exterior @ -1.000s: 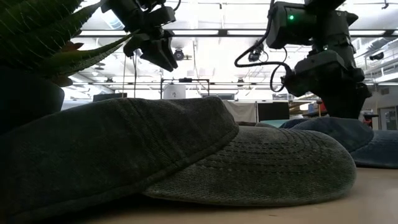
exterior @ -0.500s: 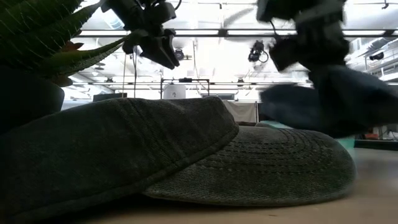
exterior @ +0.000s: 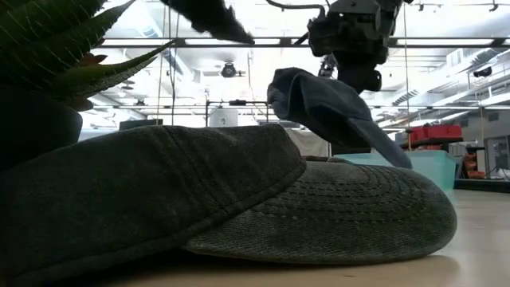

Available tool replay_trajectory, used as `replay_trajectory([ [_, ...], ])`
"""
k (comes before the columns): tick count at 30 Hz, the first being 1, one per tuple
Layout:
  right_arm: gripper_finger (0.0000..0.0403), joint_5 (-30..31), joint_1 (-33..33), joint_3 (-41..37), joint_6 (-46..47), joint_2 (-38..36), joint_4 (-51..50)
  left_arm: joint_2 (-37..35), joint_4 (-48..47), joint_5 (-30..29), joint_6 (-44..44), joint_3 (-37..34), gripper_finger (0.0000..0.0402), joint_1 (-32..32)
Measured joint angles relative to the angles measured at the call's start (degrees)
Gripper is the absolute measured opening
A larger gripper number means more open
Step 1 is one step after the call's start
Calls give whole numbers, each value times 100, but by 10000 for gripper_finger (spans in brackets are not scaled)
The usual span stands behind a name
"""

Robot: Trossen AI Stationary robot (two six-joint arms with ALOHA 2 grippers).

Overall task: Pick & Place hat
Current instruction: Put the blue cap into the pink bin

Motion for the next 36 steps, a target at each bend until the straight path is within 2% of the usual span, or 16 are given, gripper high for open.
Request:
replay_trajectory([
  [6, 5, 0, -117, 0, -116, 0, 202, 222, 748, 222, -36, 0, 153, -260],
  [14, 5, 0, -130, 0, -248, 0, 308, 1223, 1738, 190, 291, -7, 153, -313],
  [18, 5, 0, -130, -2, -349, 0, 364, 1505, 2317, 168, 371, -2, 153, -309],
  [36, 6, 25, -130, -9, -811, 0, 556, 1635, 1371, -377, -42, -2, 148, -174],
])
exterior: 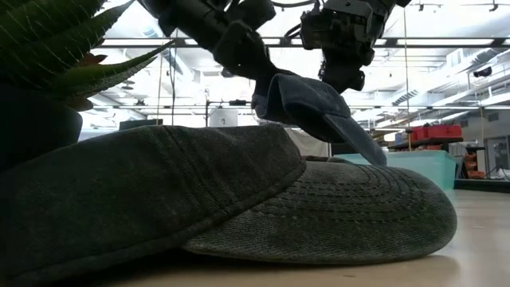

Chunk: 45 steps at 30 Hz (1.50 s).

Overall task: Pick & Place hat
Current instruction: Put the blue cap into the pink bin

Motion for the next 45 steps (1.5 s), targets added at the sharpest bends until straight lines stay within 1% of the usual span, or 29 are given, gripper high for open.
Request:
replay_trajectory([
  [4, 7, -4, 0, 0, -136, 0, 211, 0, -40, 4, 94, 0, 118, 22],
  [7, 8, -1, -2, 0, -170, 0, 243, 0, -42, 4, 251, 0, 72, 25],
  [10, 19, 34, -21, 0, -107, 0, 201, 0, -44, 6, 303, 0, 20, 22],
  [11, 26, 67, -22, 0, -98, 0, 175, 0, -42, 4, 299, 0, 15, 24],
  [16, 80, 49, -22, 0, -84, -1, 81, 0, -51, 9, 299, 0, 20, -30],
  [20, 126, -99, -20, 167, -129, -85, -193, -75, -89, -78, 126, -6, 13, -75],
  [23, 151, -234, -17, 548, -130, -152, -878, -410, -108, -380, -28, -9, 14, -76],
  [25, 163, -195, 12, 838, -131, -186, -1355, -763, -221, -831, -9, -5, 20, -71],
  [28, 171, 81, 66, 1201, -132, -277, -1946, -1374, -669, -1609, -51, 2, 23, -44],
  [30, 171, 310, 88, 1341, -133, -362, -2190, -1806, -1198, -1845, -317, 7, 19, 44],
  [32, 169, 512, 103, 1381, -135, -470, -2287, -2174, -1834, -1961, -745, 9, 15, 196],
  [35, 165, 803, 101, 1381, -133, -596, -2316, -2533, -2794, -1989, -1300, 9, 15, 478],
  [38, 161, 1020, 101, 1379, -128, -634, -2311, -2680, -3608, -1940, -1335, 7, 21, 733],
  [40, 159, 1030, 96, 1377, -128, -636, -2314, -2691, -3976, -1829, -1339, 1, 21, 898],
  [45, 158, 1030, 98, 1375, -124, -638, -2273, -2681, -3989, -1250, -1349, -333, 13, 1225],
])
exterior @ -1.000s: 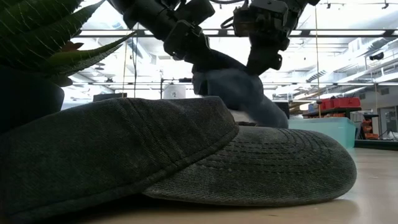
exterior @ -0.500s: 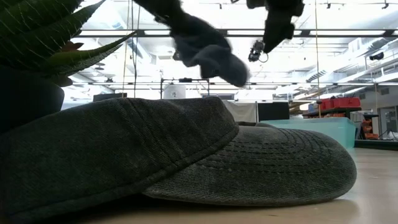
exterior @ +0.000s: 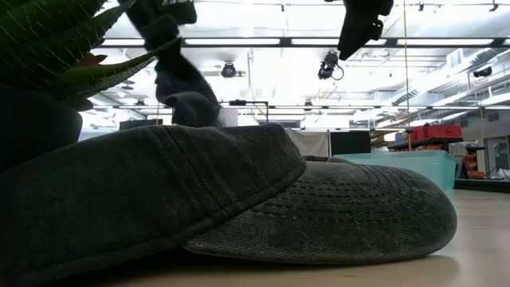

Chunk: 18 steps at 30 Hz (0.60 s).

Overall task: Pick & Place hat
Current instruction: Put the blue cap into the pink bin

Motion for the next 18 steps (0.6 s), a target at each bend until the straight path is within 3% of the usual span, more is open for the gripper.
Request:
replay_trajectory([
  [6, 158, 0, 0, -2, -7, 0, 14, 3, 279, 21, 3, -709, 23, 163],
  [13, 158, 85, 0, -4, -9, 0, 132, 8, 1305, 63, 4, -1136, 17, 159],
  [18, 158, 149, 0, -4, -9, 0, 133, 8, 768, 57, -37, -1138, 34, 159],
])
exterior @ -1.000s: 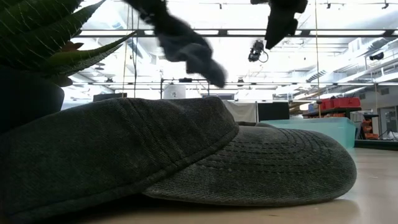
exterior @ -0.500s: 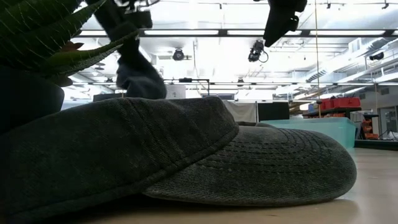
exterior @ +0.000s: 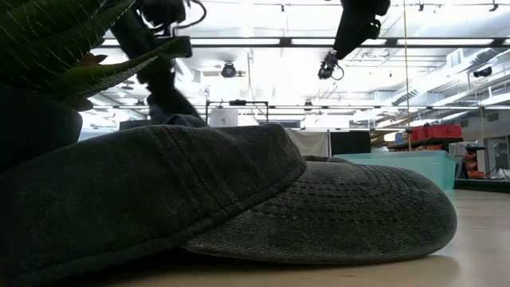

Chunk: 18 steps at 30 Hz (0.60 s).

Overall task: Pick & Place hat
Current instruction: Put the blue cap into the pink bin

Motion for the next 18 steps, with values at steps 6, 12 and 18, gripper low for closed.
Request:
replay_trajectory([
  [6, 158, 0, 0, 0, -1, 0, 4, 0, -666, 144, -443, -2, 73, -7],
  [12, 158, 0, 0, 0, -2, 0, 11, 0, -705, 670, -457, -2, 125, -7],
  [18, 158, 0, 0, 0, -2, 0, 15, -34, -917, 1536, -647, 131, 166, -40],
])
